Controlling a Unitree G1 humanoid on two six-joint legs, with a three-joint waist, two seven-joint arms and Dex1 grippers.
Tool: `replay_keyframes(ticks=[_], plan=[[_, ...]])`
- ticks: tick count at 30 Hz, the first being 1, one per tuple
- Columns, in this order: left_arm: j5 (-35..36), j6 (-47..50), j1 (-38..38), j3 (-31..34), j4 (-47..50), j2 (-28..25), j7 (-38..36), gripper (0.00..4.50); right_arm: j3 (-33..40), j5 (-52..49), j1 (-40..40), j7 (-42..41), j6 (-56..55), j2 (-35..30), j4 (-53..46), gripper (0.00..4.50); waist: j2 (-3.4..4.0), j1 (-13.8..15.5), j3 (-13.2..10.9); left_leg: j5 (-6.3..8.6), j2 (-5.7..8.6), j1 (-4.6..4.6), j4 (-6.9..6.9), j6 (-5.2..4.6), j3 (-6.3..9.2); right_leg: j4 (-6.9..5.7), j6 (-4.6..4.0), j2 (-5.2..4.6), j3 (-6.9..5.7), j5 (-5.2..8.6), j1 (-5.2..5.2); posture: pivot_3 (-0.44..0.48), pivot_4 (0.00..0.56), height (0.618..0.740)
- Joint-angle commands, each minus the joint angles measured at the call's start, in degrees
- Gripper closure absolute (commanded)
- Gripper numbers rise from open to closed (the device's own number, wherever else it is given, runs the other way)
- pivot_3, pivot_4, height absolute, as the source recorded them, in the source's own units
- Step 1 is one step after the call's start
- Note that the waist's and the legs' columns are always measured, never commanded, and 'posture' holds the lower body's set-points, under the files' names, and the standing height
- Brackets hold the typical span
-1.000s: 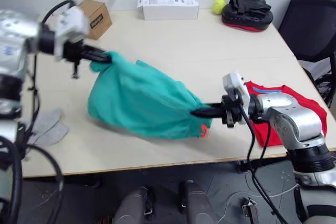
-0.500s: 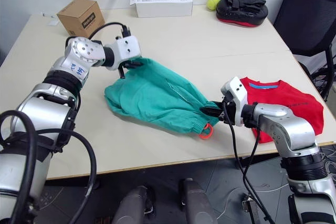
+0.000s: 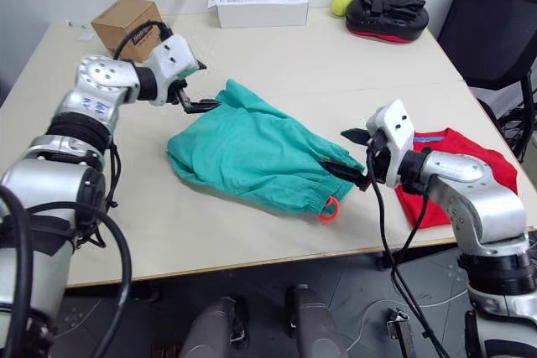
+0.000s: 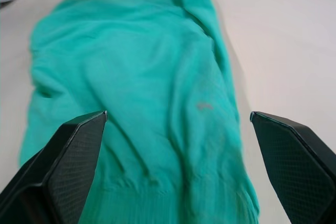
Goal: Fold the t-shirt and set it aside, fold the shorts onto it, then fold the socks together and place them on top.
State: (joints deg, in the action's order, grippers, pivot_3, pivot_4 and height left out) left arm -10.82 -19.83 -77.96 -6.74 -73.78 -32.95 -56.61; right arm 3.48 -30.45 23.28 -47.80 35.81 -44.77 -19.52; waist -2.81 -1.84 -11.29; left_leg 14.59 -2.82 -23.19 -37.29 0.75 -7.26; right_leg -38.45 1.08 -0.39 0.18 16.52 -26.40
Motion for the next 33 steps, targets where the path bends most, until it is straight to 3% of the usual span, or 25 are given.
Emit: replay_keyframes(ticks=[1,4,7,11,21,24,33], plan=[[3.25,-6.82,5.11,0.77,6.07,-4.03,-13.03,0.05,-4.2,6.01,-3.94,-3.84,-9.26,-2.57,-8.99,0.0,0.02,-0.09,0.01,0.0,-0.01,0.01,0.0,0.01,0.0,0.0,0.0,0.01,0.0,0.0,0.0,0.0,0.15,0.74],[3.04,-11.18,10.35,-0.62,9.82,-6.85,-17.92,0.05,-8.71,12.53,-6.58,-5.27,-15.96,-3.72,-11.15,0.0,0.02,-0.14,0.01,0.0,-0.02,0.05,-0.05,0.01,-0.03,-0.07,-0.03,0.01,0.02,0.02,0.01,0.0,0.15,0.74],[0.7,-16.85,14.43,-2.61,12.35,-9.09,-17.81,0.05,-14.09,20.19,-7.35,-4.59,-20.87,-3.32,-10.31,0.0,-0.02,0.06,0.02,0.02,0.01,0.01,-0.18,-0.12,0.0,-0.14,-0.02,-0.04,0.02,0.01,0.02,0.0,0.15,0.74],[-2.72,-22.01,15.63,-5.02,12.14,-10.08,-13.81,0.05,-17.95,27.16,-6.53,-2.44,-24.53,-1.2,-7.36,0.0,-0.05,0.44,0.04,0.14,0.02,-0.05,-0.38,-0.33,0.1,-0.2,-0.02,-0.08,-0.01,0.01,0.07,0.0,0.15,0.74],[-3.41,-24.02,17.53,-7.28,11.57,-9.27,-14.87,0.05,-23.28,38.28,-3.98,1.1,-28.2,4.83,1.84,0.0,-0.07,0.19,0.06,0.18,0.0,-0.04,-0.56,-0.37,0.04,-0.24,-0.02,-0.1,-0.02,0.01,0.14,0.0,0.15,0.74],[-4.5,-24.86,17.84,-8.23,10.61,-9.59,-14.13,0.66,-23.29,38.84,-4.11,0.79,-28.81,5.46,2.9,0.61,-0.07,0.18,0.06,0.17,-0.01,-0.01,-0.56,-0.33,0.03,-0.25,-0.02,-0.09,-0.02,0.01,0.15,0.0,0.15,0.74],[-6.91,-23.42,17.56,-9.59,9.01,-10.98,-13.28,3.56,-22.06,38.66,-3.24,-0.39,-30.39,5.88,4.35,3.78,-0.07,0.18,0.06,0.2,0.0,0.0,-0.59,-0.39,0.04,-0.31,-0.02,-0.09,-0.02,0.01,0.16,0.0,0.15,0.74]])
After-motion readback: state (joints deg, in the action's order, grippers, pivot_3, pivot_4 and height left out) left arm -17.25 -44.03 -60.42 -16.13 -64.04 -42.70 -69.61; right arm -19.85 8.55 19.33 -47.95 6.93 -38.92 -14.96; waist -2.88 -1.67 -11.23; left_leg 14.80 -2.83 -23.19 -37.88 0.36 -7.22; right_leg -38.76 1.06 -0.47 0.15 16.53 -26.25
